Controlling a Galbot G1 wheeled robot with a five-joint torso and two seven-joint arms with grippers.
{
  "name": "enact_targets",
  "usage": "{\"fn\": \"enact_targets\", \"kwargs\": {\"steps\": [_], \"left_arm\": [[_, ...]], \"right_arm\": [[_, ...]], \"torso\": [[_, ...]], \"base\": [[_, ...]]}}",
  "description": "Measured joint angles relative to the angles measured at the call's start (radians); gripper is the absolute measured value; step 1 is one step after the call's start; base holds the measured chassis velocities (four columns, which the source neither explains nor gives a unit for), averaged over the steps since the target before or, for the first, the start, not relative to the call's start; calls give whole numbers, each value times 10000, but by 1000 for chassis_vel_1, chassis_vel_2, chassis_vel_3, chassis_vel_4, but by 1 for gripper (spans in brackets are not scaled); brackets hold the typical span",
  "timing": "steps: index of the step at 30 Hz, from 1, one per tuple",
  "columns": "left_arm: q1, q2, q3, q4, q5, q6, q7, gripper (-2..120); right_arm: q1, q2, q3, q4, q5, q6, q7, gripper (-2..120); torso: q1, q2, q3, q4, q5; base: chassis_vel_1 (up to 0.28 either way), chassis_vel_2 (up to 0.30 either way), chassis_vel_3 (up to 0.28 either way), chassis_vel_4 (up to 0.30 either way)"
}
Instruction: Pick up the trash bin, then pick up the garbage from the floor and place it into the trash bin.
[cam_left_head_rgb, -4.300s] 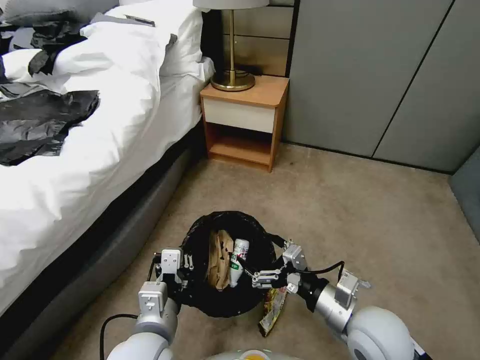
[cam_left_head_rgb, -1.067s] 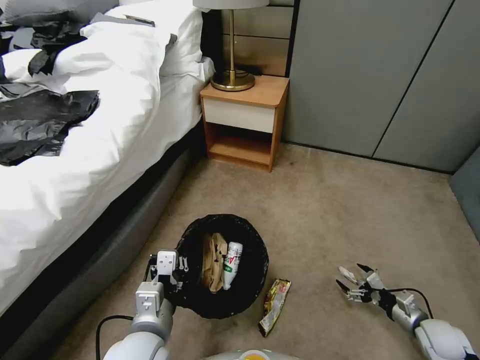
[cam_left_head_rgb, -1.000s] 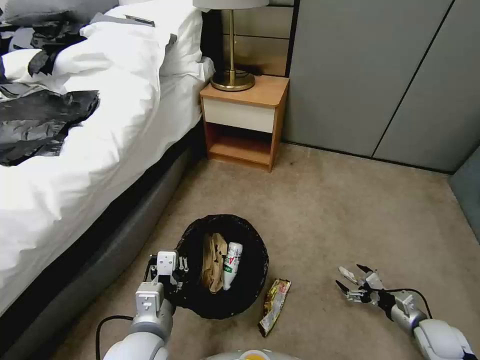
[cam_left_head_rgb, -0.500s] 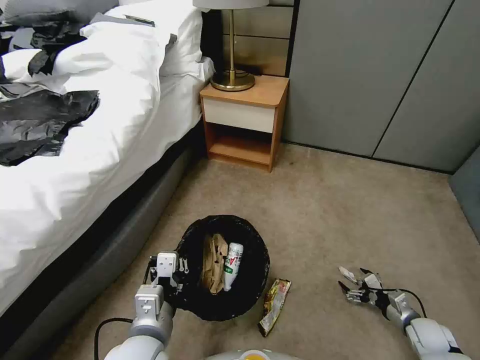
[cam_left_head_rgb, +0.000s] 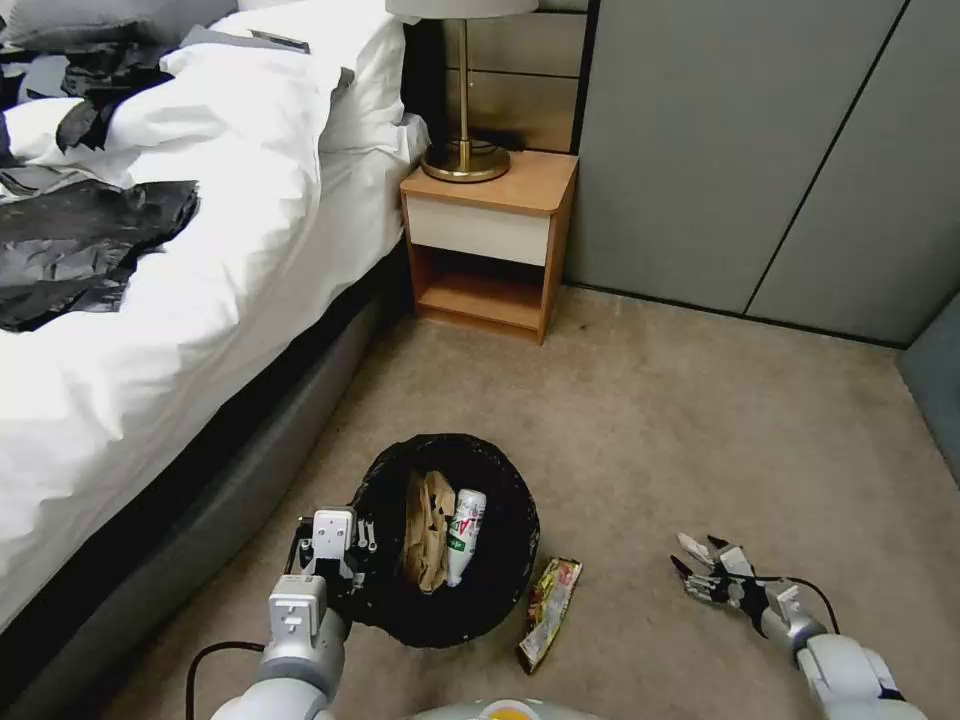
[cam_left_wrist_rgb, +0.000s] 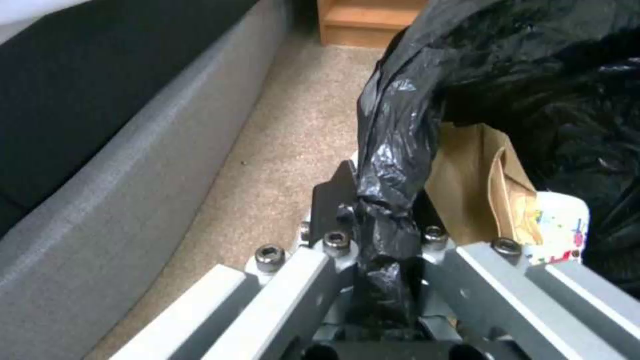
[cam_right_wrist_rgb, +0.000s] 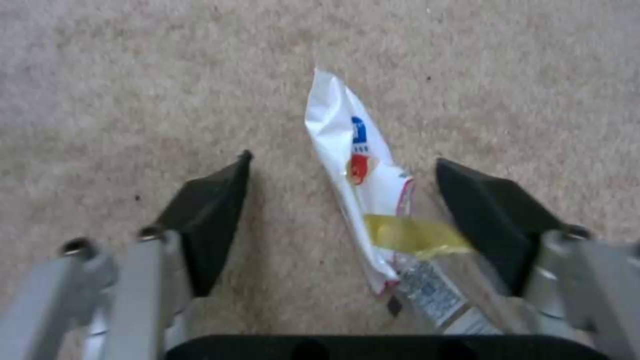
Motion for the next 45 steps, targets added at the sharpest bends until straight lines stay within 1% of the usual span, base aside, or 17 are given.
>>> {"fn": "enact_targets", "kwargs": {"steps": [4,6,15,17,18,25,29,31,32,34,35,36,38,39,41,42,45], "left_arm": [[-14,11,1,0,-3,0,3,1],[-40,26,6,0,-13,0,5,1],[-125,36,71,52,-27,18,13,1],[-126,36,70,53,-27,19,13,1],[-130,36,71,55,-27,23,14,1],[-120,50,62,47,-40,39,16,1],[-94,51,61,35,-42,39,20,1],[-88,55,67,32,-42,40,23,1],[-88,55,67,32,-42,40,23,1],[-86,61,69,32,-41,42,24,1],[-83,62,92,37,-37,43,24,1],[-83,62,92,37,-37,43,24,1],[-65,68,133,70,-27,44,26,1],[-65,68,133,70,-27,44,26,1],[-54,69,191,122,5,44,36,1],[-54,69,191,122,5,44,36,1],[-13,56,272,151,66,44,47,1]], "right_arm": [[-70,8,-4,81,17,-2,41,55],[-122,7,-1,83,32,1,62,43],[-266,-111,79,90,114,104,78,10],[-270,-112,81,96,118,106,80,8],[-274,-113,83,110,126,114,94,2],[-302,-77,84,262,266,143,201,0],[-587,-60,63,922,651,242,328,0],[-1072,-69,35,2199,1173,250,364,0],[-1072,-69,35,2199,1173,250,364,0],[-1492,-72,6,3505,1580,218,365,0],[-1851,-62,-20,4851,1979,214,305,0],[-1851,-62,-20,4851,1979,214,305,0],[-2312,-74,-216,6712,2570,225,81,0],[-2312,-74,-216,6712,2570,225,81,0],[-2667,-216,-751,9077,3331,243,-398,0],[-2667,-216,-751,9077,3331,243,-398,0],[-2726,-368,-1684,10937,3799,130,-734,0]], "torso": [[0,0,0,0,1],[-1,0,0,0,1],[0,0,0,-1,0],[-1,0,0,-1,0],[0,0,0,0,1],[0,0,0,1,1],[0,0,0,0,2],[-1,0,0,1,1],[-1,0,0,1,1],[0,0,0,-6,3],[-2,0,-1,3,-2],[-2,0,-1,3,-2],[-2,0,0,-2,6],[-2,0,0,-2,6],[-2,0,-1,2,-8],[-2,0,-1,2,-8],[-2,0,-1,0,-6]], "base": [[0,0,0,0],[0,0,0,0],[0,0,0,0],[0,0,0,0],[0,0,0,0],[0,0,0,0],[0,0,0,0],[0,0,0,0],[0,0,0,0],[0,0,0,0],[0,0,0,0],[0,0,0,0],[0,0,0,0],[0,0,0,0],[0,0,0,0],[0,0,0,0],[0,0,0,0]]}}
